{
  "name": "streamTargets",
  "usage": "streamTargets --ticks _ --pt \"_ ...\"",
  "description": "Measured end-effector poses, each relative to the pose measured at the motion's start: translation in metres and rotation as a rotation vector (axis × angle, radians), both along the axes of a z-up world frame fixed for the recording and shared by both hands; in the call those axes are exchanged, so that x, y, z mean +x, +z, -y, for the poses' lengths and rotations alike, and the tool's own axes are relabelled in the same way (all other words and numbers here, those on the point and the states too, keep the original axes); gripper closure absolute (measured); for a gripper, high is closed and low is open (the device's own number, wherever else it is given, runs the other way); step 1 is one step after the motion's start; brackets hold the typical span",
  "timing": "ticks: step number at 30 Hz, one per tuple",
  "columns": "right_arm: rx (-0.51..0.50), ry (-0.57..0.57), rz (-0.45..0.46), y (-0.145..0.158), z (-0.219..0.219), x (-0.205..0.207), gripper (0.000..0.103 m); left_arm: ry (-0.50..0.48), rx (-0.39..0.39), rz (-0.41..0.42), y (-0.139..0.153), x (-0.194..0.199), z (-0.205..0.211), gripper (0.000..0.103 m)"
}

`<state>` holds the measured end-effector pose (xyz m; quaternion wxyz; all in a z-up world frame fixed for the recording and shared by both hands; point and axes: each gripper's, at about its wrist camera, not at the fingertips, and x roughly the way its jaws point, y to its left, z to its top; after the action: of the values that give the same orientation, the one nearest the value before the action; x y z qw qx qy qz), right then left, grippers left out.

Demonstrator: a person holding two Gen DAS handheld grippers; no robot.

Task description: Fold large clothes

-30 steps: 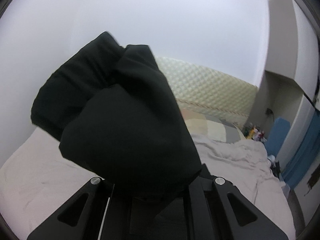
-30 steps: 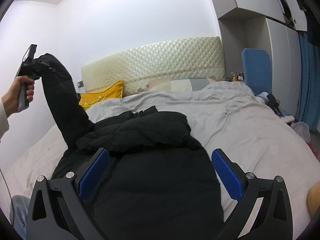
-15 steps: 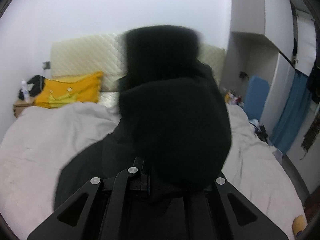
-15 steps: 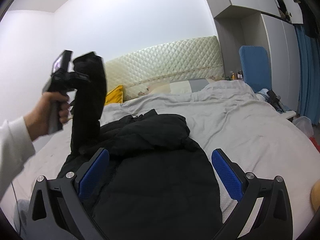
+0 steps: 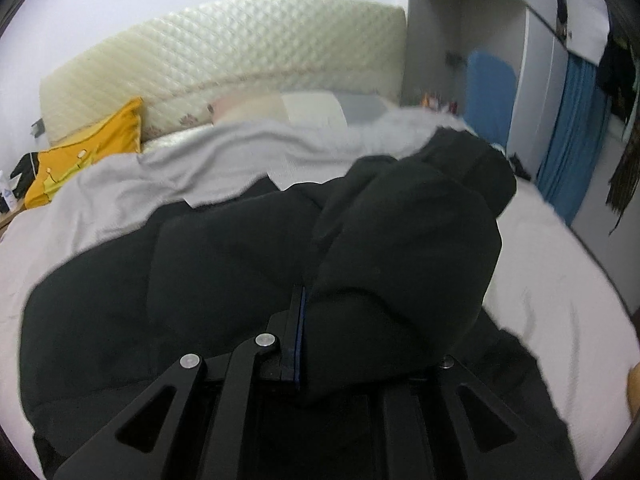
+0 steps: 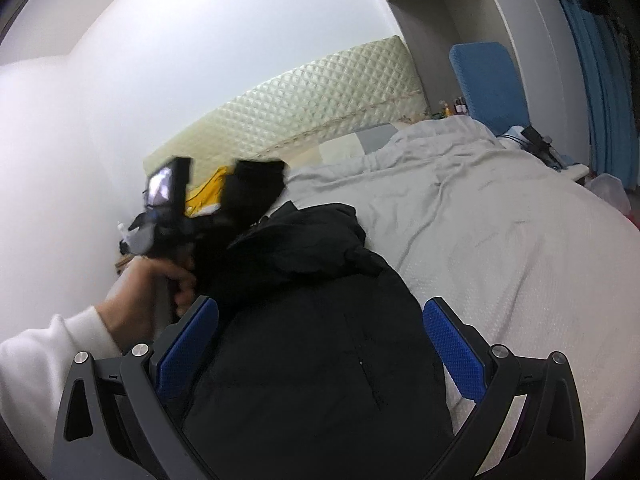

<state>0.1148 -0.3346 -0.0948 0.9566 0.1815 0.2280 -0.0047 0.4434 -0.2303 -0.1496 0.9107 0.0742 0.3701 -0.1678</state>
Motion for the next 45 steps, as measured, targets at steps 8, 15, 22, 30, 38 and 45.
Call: streamTargets --ticks 8,15,22,30,38,45 --pt "0.004 0.008 -0.002 -0.007 0.002 0.009 0.0 -0.047 0.097 -0.042 -0.033 0.007 0.005 0.063" --pt "-0.011 0.002 0.002 -0.006 -0.001 0.01 0.0 -0.053 0.071 -0.075 -0.019 -0.001 0.001 0.045" --pt "-0.07 0.01 0.033 -0.002 -0.012 0.01 0.0 -0.052 -0.002 -0.071 0.024 -0.035 -0.026 0.029" --pt "-0.084 0.051 0.066 0.014 -0.028 0.016 0.0 0.013 -0.066 0.072 0.102 -0.076 -0.097 0.027" --pt "-0.202 0.124 0.16 0.063 -0.067 0.06 0.0 0.126 -0.04 0.237 0.15 -0.098 -0.169 0.027" --pt "-0.22 0.197 0.124 0.062 -0.085 0.148 0.006 0.201 -0.034 0.214 0.119 -0.072 -0.205 0.027"
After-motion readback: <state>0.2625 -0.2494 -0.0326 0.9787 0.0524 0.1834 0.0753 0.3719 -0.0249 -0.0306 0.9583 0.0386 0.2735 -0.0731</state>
